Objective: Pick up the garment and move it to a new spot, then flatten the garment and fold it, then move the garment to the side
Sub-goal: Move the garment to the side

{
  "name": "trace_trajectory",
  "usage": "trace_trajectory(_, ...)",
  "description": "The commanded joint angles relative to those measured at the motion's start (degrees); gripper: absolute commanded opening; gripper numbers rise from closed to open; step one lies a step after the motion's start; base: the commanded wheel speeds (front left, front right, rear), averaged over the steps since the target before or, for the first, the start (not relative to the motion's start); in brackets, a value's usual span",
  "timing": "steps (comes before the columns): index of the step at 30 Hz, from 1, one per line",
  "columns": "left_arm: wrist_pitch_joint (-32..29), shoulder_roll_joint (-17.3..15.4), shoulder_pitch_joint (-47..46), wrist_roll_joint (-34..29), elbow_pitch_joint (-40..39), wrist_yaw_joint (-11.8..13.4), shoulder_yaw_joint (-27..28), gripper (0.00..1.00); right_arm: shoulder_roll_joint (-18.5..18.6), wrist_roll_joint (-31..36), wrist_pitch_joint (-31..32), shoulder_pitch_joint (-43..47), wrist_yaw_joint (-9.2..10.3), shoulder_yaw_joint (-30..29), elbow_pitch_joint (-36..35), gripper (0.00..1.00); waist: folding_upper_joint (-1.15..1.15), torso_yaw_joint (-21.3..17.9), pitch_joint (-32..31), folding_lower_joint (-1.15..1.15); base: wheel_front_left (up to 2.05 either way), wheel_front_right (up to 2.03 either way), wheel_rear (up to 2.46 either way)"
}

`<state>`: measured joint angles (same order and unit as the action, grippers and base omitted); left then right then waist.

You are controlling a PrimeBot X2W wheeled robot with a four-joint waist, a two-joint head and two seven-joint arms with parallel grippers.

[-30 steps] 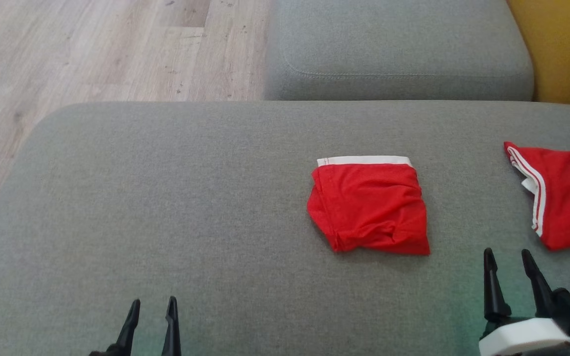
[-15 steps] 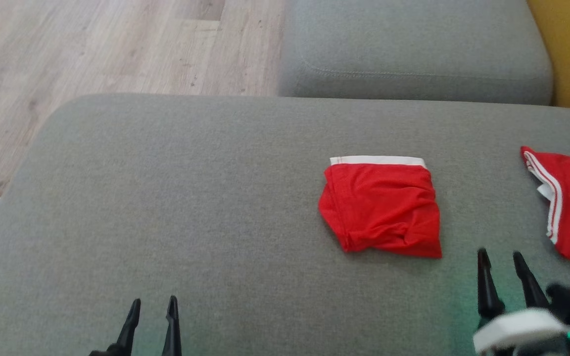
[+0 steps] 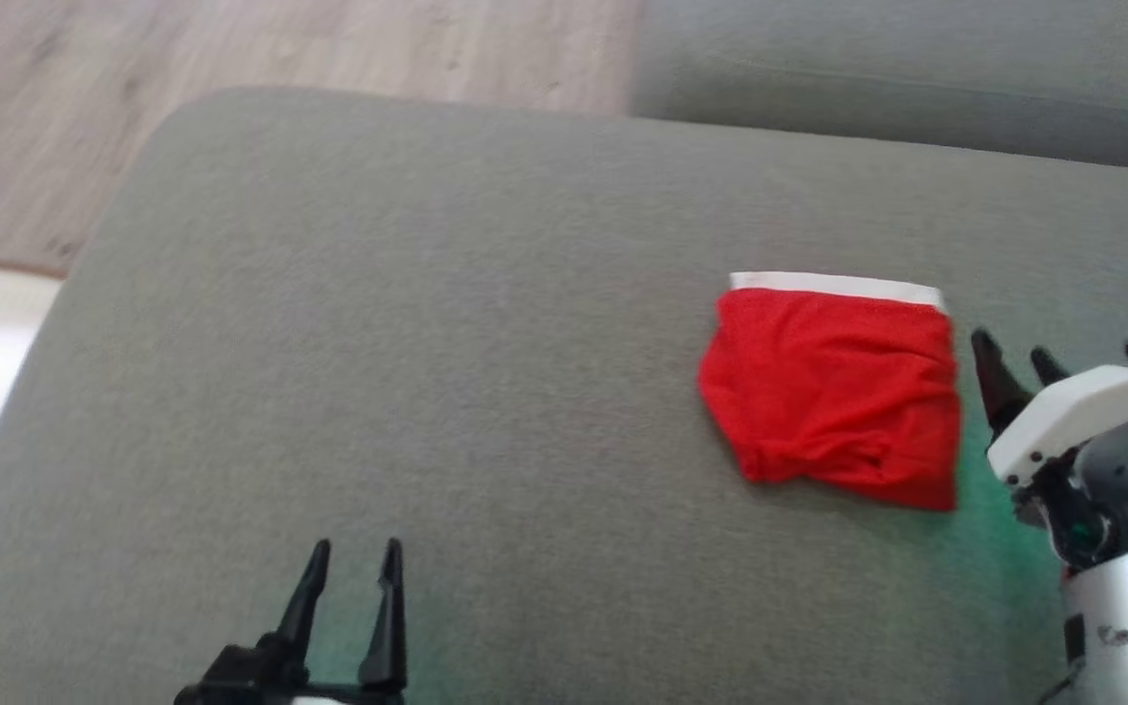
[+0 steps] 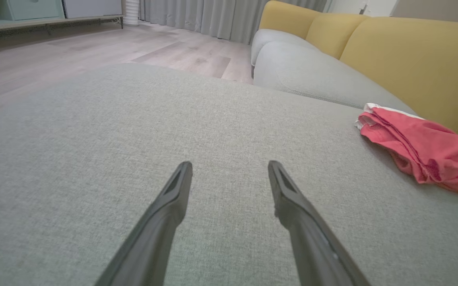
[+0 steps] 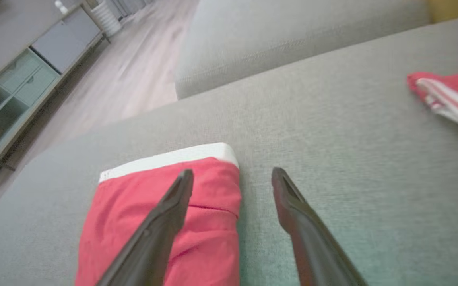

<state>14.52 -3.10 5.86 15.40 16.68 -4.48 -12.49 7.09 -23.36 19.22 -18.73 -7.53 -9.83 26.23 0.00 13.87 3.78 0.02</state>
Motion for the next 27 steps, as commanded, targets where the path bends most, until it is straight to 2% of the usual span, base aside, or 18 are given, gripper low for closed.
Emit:
trace_trajectory(1,0.5,0.2,-2.2,0.3,-1.1,0.4,0.9,1.00,-0.2,1.4,1.3,-2.9,0.04,0.3,0.3,1.00,0.00,2.1,1.3,-0.02,0.00,0.00,0.00)
trace_trajectory(6,0.5,0.2,-2.5,1.1,-0.8,1.0,-0.3,1.00,-1.5,2.2,4.2,-5.1,0.04,-3.0,8.9,1.00,0.00,4.4,1.6,-0.02,0.00,0.00,0.00)
trace_trajectory(11,0.5,0.2,-2.2,1.1,-1.0,1.4,0.0,1.00,-2.5,3.0,6.0,-5.8,0.04,-4.5,14.8,1.00,0.00,4.7,1.6,-0.02,0.00,0.00,0.00)
trace_trajectory(12,0.5,0.2,-2.2,1.0,-1.0,1.4,0.1,1.00,-2.7,2.5,6.1,-6.1,0.04,-4.6,15.4,0.79,0.00,4.4,1.7,-0.02,0.00,0.00,0.00)
trace_trajectory(13,0.5,0.2,-2.2,0.9,-1.1,1.4,0.1,1.00,-2.9,1.9,5.5,-6.5,0.04,-4.9,15.8,0.00,0.00,4.0,1.8,-0.02,0.00,0.00,0.00)
trace_trajectory(19,0.5,0.2,-2.4,0.6,-1.5,1.2,0.5,1.00,-2.7,0.7,2.3,-10.0,0.04,-3.6,14.6,0.00,0.00,-0.9,2.7,-0.02,0.00,0.00,0.00)
trace_trajectory(20,0.5,0.2,-2.6,0.3,-1.5,1.0,0.5,1.00,-0.9,1.1,2.2,-11.2,0.04,-2.6,13.1,0.00,0.00,-2.8,3.2,-0.02,0.00,0.00,0.00)
trace_trajectory(23,0.5,0.2,-3.6,-0.3,-1.8,0.8,0.5,1.00,3.1,1.4,3.8,-13.3,0.04,-1.9,10.2,0.00,0.00,-5.6,4.9,-0.02,0.00,0.00,0.00)
trace_trajectory(27,0.5,0.2,-6.1,-0.9,-2.1,0.1,-0.1,1.00,9.9,2.8,7.4,-16.3,0.04,-2.5,6.6,0.00,0.00,-7.4,8.0,-0.02,0.00,0.00,0.00)
